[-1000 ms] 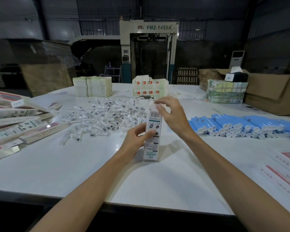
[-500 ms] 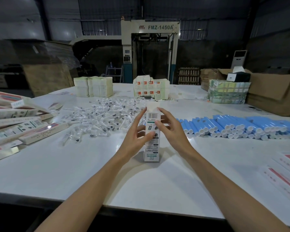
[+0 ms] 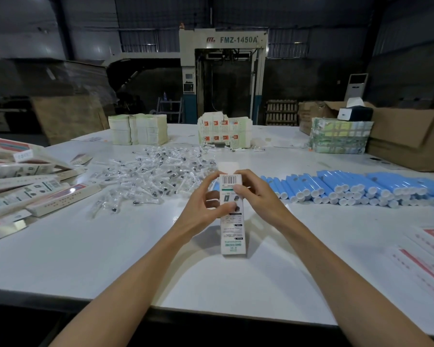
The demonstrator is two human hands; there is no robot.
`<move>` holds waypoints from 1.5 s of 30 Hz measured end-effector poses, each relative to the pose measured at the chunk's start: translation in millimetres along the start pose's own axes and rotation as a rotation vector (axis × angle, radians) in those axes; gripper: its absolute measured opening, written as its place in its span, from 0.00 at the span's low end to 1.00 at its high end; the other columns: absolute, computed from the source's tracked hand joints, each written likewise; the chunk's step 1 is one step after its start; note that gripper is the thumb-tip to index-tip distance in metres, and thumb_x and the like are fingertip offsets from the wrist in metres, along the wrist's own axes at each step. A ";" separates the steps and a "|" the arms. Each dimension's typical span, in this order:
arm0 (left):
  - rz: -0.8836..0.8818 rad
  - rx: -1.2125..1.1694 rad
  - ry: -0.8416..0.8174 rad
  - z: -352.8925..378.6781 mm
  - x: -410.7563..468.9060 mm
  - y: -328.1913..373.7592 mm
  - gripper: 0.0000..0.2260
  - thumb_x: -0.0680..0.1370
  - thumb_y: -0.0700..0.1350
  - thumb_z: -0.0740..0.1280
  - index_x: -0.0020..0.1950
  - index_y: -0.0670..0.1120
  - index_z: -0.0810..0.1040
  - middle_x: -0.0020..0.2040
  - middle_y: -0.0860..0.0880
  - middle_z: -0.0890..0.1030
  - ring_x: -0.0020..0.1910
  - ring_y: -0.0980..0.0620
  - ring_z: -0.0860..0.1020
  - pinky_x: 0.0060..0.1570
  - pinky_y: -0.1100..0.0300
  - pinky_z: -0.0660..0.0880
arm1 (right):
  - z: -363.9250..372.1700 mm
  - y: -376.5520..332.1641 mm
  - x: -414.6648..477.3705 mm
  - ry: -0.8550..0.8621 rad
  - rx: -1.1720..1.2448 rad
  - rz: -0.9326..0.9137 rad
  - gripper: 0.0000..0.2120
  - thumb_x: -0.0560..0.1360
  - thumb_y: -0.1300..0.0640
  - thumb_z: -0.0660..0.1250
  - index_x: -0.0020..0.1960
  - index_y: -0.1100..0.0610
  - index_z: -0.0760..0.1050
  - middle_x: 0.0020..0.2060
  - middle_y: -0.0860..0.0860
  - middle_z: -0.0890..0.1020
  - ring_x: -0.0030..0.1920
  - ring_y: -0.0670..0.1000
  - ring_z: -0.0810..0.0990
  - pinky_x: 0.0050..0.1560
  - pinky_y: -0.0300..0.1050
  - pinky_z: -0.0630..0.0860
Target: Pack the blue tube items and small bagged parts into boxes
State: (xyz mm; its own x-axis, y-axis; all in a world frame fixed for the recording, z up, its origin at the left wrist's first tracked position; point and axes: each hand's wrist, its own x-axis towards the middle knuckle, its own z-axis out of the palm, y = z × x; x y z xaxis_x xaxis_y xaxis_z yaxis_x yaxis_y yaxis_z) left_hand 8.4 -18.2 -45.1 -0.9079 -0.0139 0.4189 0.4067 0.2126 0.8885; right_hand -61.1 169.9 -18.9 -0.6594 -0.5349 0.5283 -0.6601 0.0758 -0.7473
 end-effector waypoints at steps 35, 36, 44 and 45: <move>-0.090 -0.105 -0.105 7.6 -4.6 5.2 0.29 0.76 0.49 0.79 0.69 0.74 0.73 0.58 0.46 0.88 0.56 0.43 0.88 0.46 0.50 0.86 | -13.9 -11.3 3.5 0.154 0.419 0.205 0.07 0.84 0.51 0.68 0.49 0.52 0.79 0.45 0.55 0.88 0.47 0.57 0.88 0.44 0.44 0.83; -0.083 -0.103 -0.107 7.4 -4.4 4.9 0.29 0.77 0.48 0.79 0.69 0.74 0.73 0.58 0.45 0.88 0.56 0.43 0.88 0.46 0.50 0.86 | -14.7 -11.6 3.8 0.148 0.454 0.221 0.07 0.83 0.51 0.68 0.49 0.54 0.79 0.46 0.55 0.88 0.47 0.57 0.88 0.44 0.44 0.83; -0.061 -0.085 -0.113 7.2 -4.1 3.0 0.31 0.77 0.48 0.79 0.74 0.69 0.71 0.59 0.43 0.87 0.56 0.42 0.88 0.47 0.48 0.86 | -17.1 -9.5 7.2 0.184 0.503 0.299 0.02 0.80 0.61 0.72 0.48 0.58 0.80 0.44 0.60 0.87 0.46 0.59 0.88 0.43 0.47 0.83; -0.057 -0.078 -0.109 7.3 -3.9 2.8 0.32 0.77 0.48 0.80 0.75 0.68 0.70 0.59 0.42 0.87 0.56 0.41 0.88 0.47 0.47 0.86 | -17.3 -9.4 7.5 0.191 0.508 0.305 0.02 0.79 0.61 0.72 0.47 0.57 0.80 0.43 0.60 0.87 0.46 0.59 0.88 0.43 0.48 0.83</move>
State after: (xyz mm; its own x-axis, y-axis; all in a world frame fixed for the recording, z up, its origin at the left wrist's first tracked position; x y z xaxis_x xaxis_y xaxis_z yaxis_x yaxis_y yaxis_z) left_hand 12.4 -10.4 -45.6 -0.9335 0.0836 0.3487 0.3574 0.1373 0.9238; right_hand -66.1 179.8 -1.0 -0.8751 -0.3883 0.2888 -0.2095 -0.2341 -0.9494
